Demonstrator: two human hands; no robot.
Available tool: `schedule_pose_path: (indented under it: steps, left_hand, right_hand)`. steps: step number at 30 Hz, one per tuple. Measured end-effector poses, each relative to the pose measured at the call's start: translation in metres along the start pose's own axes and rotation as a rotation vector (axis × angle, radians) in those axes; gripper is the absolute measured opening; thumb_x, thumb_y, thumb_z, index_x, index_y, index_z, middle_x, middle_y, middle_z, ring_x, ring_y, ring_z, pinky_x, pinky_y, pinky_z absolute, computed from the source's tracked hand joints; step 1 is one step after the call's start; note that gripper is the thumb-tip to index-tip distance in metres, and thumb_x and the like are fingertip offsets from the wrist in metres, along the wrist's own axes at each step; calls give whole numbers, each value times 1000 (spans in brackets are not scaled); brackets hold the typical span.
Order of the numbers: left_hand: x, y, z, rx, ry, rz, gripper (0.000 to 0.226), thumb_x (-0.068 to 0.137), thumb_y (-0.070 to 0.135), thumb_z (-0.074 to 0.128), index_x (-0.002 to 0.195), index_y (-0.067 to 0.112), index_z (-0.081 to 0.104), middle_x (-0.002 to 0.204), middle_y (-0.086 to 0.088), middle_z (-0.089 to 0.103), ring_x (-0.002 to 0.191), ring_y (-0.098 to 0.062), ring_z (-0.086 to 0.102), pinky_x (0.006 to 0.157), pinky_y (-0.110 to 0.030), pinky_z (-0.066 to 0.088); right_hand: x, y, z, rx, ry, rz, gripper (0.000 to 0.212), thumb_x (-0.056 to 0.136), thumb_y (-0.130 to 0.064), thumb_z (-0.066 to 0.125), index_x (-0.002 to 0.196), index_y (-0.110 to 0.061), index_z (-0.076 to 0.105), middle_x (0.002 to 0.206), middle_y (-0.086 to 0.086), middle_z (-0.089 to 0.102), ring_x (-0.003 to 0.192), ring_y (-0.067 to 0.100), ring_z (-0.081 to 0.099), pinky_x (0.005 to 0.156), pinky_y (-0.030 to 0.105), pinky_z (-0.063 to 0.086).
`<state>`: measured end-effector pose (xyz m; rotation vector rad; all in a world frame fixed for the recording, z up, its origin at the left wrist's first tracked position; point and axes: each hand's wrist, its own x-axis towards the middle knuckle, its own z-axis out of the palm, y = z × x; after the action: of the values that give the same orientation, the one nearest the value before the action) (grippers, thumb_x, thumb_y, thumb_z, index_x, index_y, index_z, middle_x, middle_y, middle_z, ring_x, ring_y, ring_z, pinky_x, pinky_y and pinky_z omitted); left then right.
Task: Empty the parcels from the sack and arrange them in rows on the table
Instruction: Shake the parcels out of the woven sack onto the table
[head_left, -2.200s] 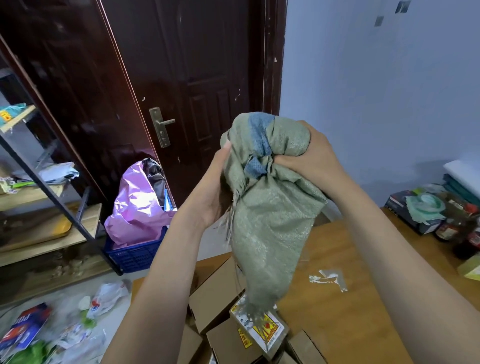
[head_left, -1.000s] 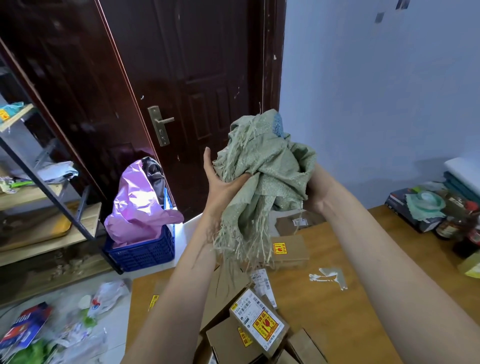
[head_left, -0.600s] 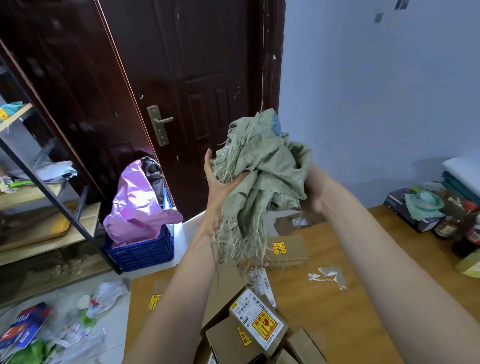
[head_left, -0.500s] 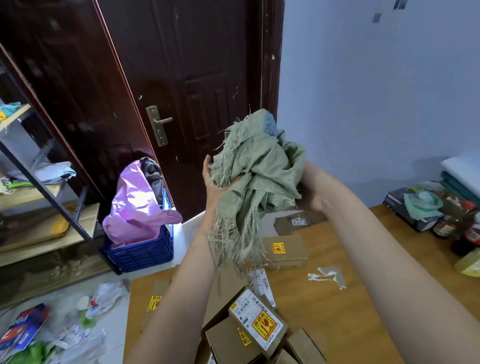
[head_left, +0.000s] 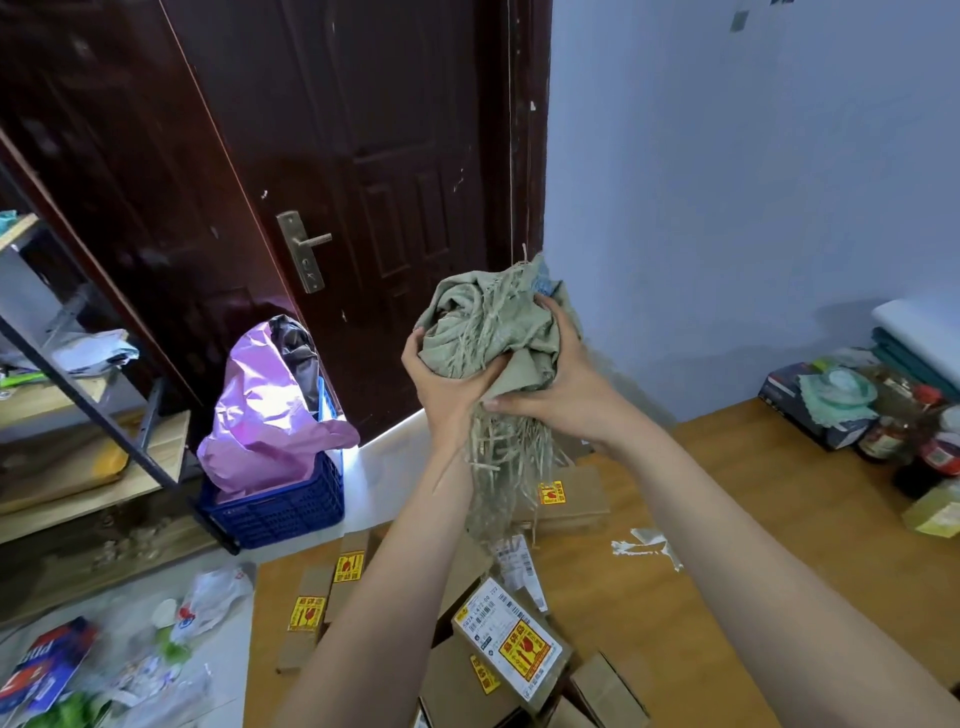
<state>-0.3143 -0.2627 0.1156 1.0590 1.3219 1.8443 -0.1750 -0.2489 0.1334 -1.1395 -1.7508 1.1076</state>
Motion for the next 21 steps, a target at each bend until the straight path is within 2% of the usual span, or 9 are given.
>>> schedule_pose_path:
  steps: [3,5,6,8,10,14,16,18,21]
  left_hand:
    - [-5,-6,12,-76,-81,-130,110,47,31,93,137,24,29,135,-3,49,118,-12,56,97,-24,50]
    - [-12,-7,23,-145,-186,-288,110,45,46,95,133,46,30,132,1,54,117,-17,60,97,-41,53]
    - [-15,-8,29,-143,-221,-328,108,45,51,94,132,52,30,132,3,55,117,-18,61,97,-45,53]
    - [-23,-13,41,-158,-301,-357,106,52,44,92,134,56,26,133,5,54,118,-17,60,96,-44,53]
    - [-31,-19,53,-192,-407,-366,115,58,24,93,135,60,16,138,5,50,122,-15,58,92,-37,55]
    - [-39,-40,80,-177,-598,-312,130,66,-7,83,144,57,1,140,10,44,124,-4,54,86,-26,55]
    - [-41,-52,98,-143,-613,-318,130,67,-7,84,148,51,2,136,18,44,125,0,51,91,-26,53]
    - [-45,-64,119,-108,-608,-338,130,65,-2,87,149,51,4,140,15,43,130,-3,48,99,-31,50]
    - [-54,-85,157,-52,-623,-364,124,64,5,89,149,48,10,143,11,43,131,-5,47,102,-29,46]
  right_hand:
    - [-4,9,-10,23,46,10,128,43,-44,99,140,-59,16,138,-11,47,129,9,48,105,40,46]
    - [-8,14,-22,60,96,27,114,59,-19,94,145,-39,23,121,-15,56,107,-11,57,89,15,51]
    - [-10,15,-29,72,127,32,103,64,-12,90,144,-31,28,115,-18,58,97,-17,57,82,9,51]
    - [-12,22,-42,75,203,43,90,66,-12,89,138,-27,38,114,-18,61,98,-13,60,89,16,52]
    - [-12,31,-55,98,274,84,82,66,-11,89,131,-29,43,113,-16,63,99,-7,62,88,21,53]
    - [-17,53,-86,181,387,155,86,65,-2,87,136,-21,43,112,-12,65,91,-11,63,68,7,51]
    - [-20,68,-102,193,450,194,81,66,-5,88,133,-22,45,108,-15,64,87,-14,60,64,2,47]
    - [-24,84,-118,189,503,242,77,67,-7,88,131,-22,48,106,-16,64,87,-15,59,62,0,46]
    - [-31,110,-144,170,585,296,75,69,-6,86,133,-22,49,109,-12,65,95,-5,62,64,3,47]
